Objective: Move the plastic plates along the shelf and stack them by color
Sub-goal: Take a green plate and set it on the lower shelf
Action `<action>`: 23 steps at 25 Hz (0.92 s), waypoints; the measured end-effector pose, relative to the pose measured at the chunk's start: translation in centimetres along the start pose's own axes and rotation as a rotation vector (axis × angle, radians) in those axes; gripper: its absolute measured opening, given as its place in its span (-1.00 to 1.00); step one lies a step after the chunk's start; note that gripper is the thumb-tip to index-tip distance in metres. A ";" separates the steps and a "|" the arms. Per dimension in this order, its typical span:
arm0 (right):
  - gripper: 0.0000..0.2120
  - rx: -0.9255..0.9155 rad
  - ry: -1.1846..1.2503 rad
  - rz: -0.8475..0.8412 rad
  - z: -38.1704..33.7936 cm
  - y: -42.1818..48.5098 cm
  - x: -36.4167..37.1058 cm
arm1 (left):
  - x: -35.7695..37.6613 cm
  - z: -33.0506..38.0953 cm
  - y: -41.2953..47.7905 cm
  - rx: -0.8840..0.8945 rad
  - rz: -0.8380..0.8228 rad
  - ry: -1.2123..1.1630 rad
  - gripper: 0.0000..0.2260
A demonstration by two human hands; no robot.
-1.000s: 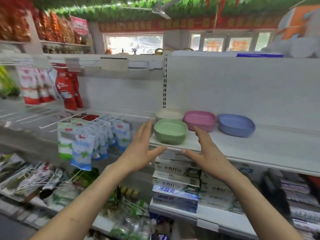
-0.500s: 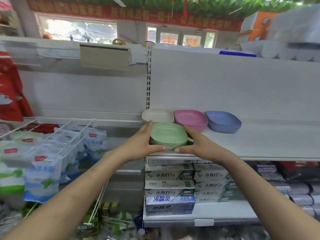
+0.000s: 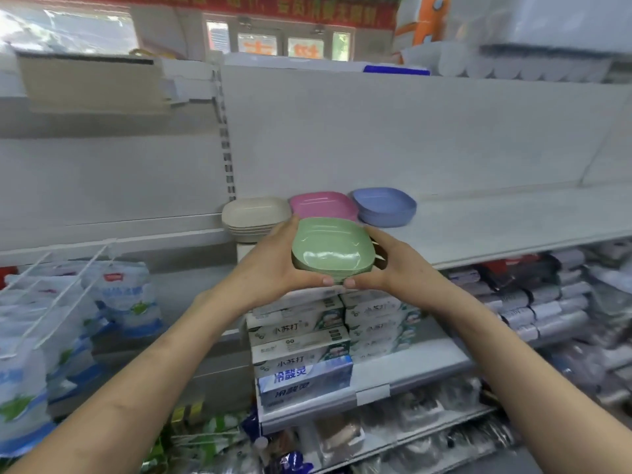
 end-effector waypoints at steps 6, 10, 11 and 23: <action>-0.18 0.176 -0.194 0.364 1.6 -18.5 -11.5 | 14.0 14.1 -1.0 0.291 -0.258 -0.065 0.06; -0.14 0.384 -0.340 0.571 0.6 -36.4 -17.2 | 25.9 26.7 -7.9 0.561 -0.534 -0.147 -0.06; -0.13 0.438 -0.371 0.620 0.0 -40.8 -17.9 | 28.5 29.4 -10.2 0.617 -0.587 -0.155 -0.08; -0.06 0.992 -0.614 1.240 -16.0 -84.6 -10.4 | 48.5 49.8 -47.4 1.204 -1.129 -0.245 0.11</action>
Point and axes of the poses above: each hand's wrist, its own y-axis towards the middle knuckle, its own x-axis out of the palm, z = x × y, the point moved 8 cm from there along y, towards the middle knuckle, and after that the axes turned 12 degrees about -x, right-handed, at the moved point
